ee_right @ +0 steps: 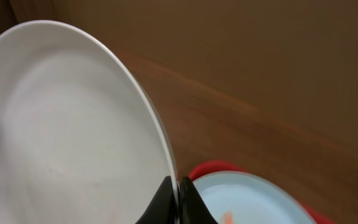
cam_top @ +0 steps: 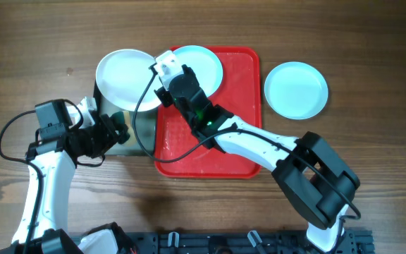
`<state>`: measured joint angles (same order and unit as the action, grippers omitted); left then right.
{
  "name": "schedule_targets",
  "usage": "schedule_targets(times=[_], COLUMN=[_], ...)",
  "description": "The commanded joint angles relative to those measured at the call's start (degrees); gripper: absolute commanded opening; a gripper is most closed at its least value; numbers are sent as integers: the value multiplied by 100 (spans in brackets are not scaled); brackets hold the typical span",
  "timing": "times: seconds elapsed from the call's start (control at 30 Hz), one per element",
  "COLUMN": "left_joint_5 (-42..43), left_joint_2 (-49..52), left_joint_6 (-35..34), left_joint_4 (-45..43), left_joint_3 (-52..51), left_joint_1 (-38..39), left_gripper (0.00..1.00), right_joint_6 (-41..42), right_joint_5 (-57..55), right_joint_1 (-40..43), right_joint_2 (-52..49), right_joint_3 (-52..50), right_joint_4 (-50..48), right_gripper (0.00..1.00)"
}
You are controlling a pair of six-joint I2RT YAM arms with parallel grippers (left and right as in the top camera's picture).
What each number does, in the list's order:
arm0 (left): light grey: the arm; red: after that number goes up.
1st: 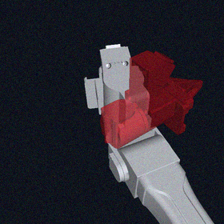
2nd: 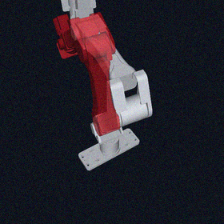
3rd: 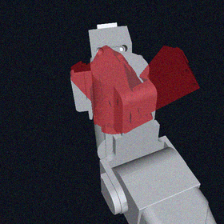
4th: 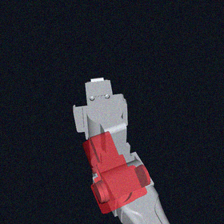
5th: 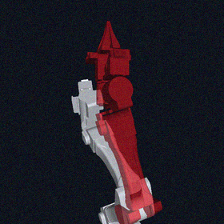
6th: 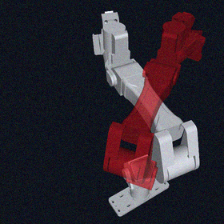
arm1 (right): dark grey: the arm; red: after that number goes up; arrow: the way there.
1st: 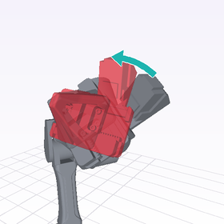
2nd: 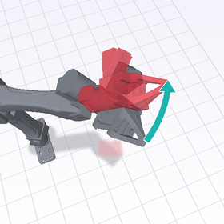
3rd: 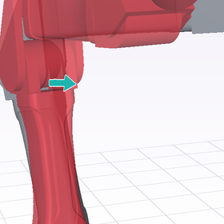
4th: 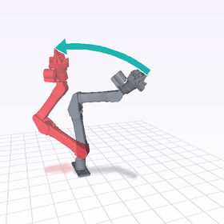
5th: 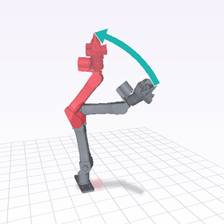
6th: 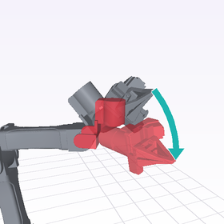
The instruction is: Clean dirty plates on tray and stack at the side
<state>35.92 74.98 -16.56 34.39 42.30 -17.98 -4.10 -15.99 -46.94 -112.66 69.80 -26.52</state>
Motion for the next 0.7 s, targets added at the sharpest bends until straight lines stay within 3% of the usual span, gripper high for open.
schedule_targets(times=[0.0, 0.4, 0.67], left_joint_5=[109, 107, 103], left_joint_2=[-90, -90, -90], left_joint_6=[142, 140, 142], left_joint_4=[-9, -9, -9], left_joint_3=[2, 2, 2], left_joint_1=[-28, -28, -28], left_gripper=[4, 4, 4], right_joint_6=[-951, -3477, -4096], right_joint_5=[-120, -114, -52], right_joint_1=[13, 13, -15], right_joint_2=[-44, -44, -44], right_joint_3=[81, 81, 81], right_joint_4=[-334, -1491, -2039], right_gripper=[4, 4, 4])
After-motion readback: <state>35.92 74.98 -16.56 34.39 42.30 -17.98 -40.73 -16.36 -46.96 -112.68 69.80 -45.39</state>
